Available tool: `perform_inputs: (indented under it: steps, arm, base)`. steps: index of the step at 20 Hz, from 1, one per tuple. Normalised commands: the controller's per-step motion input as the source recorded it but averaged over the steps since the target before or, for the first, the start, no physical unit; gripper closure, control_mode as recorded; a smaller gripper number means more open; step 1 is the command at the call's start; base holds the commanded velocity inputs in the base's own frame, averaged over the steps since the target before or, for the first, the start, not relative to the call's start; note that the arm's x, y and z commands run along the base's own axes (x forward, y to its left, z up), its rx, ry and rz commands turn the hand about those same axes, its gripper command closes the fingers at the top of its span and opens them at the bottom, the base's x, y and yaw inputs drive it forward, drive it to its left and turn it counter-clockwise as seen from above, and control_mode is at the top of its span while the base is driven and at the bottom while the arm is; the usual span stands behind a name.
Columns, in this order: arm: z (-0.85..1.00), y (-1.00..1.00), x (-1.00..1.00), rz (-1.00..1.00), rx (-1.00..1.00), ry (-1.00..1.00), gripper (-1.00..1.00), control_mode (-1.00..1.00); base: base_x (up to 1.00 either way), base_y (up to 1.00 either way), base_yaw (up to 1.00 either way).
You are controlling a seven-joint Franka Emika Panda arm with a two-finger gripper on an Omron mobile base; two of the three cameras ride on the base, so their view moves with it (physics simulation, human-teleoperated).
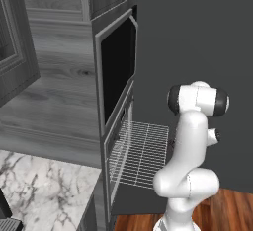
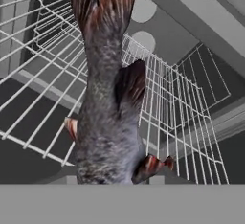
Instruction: Place the fish on the top rack of the oven, and slide the tray back inside. Close the oven door.
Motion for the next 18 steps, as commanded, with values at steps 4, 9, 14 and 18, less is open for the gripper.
perform_inputs:
  steps: [4,9,14,18]
  arm:
    - [0.00,0.00,0.17,0.21,0.00,-0.11,1.00,-1.00]
    - [0.00,0.05,0.41,0.15,0.01,-0.06,1.00,-1.00]
    - [0.19,0.00,0.17,0.13,0.02,-0.12,1.00,-1.00]
    - [0.15,0.06,0.00,0.10,0.00,-0.13,1.00,-1.00]
  base:
    - [0.00,0.00,0.00]
    - [0.00,0.00,0.00]
    - [0.00,0.00,0.00]
    - [0.00,0.00,0.00]
